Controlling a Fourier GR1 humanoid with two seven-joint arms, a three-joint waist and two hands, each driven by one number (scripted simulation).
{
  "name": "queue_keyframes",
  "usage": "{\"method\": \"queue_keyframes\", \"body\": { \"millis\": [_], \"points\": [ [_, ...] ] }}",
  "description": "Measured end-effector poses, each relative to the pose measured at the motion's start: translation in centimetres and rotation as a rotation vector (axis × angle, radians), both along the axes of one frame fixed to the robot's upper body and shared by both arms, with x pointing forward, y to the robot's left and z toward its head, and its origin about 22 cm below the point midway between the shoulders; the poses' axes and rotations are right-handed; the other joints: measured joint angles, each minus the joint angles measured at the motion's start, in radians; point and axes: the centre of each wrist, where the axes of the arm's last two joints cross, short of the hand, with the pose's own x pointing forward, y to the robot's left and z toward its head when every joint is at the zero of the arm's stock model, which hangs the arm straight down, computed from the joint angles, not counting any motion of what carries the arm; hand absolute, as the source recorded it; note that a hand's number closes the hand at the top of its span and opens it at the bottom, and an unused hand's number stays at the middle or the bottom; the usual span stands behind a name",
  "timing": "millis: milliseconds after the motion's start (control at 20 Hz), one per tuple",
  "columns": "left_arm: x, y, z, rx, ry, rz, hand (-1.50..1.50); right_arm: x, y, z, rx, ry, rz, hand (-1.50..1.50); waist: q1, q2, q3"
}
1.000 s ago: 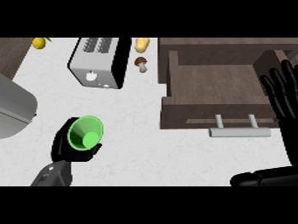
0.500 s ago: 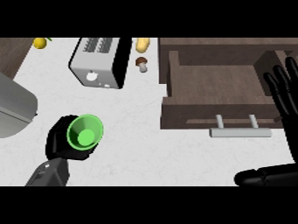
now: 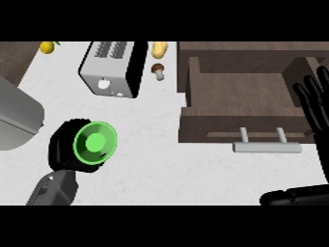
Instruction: Pick up the cup, place it into the drawer and close the drawer
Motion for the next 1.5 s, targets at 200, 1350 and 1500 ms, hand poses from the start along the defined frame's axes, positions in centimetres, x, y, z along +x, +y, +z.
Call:
{"method": "queue_keyframes", "body": {
  "millis": [200, 1350, 1500],
  "points": [
    [1.3, -1.8, 3.3, 0.012, -0.051, -0.084, 1.50, 0.0, 0.0, -0.1, 0.004, 0.008, 0.002, -1.50, 0.002, -0.001, 0.000],
    [7.7, -13.5, 24.4, 0.069, -0.133, -0.205, 1.50, 0.3, -1.0, -0.2, -0.008, 0.000, -0.006, -1.50, -0.013, 0.003, 0.000],
    [8.7, -15.0, 25.6, 0.097, -0.135, -0.201, 1.50, 0.2, -0.4, -0.5, -0.008, 0.005, -0.001, -1.50, -0.014, 0.004, 0.000]
  ]
}}
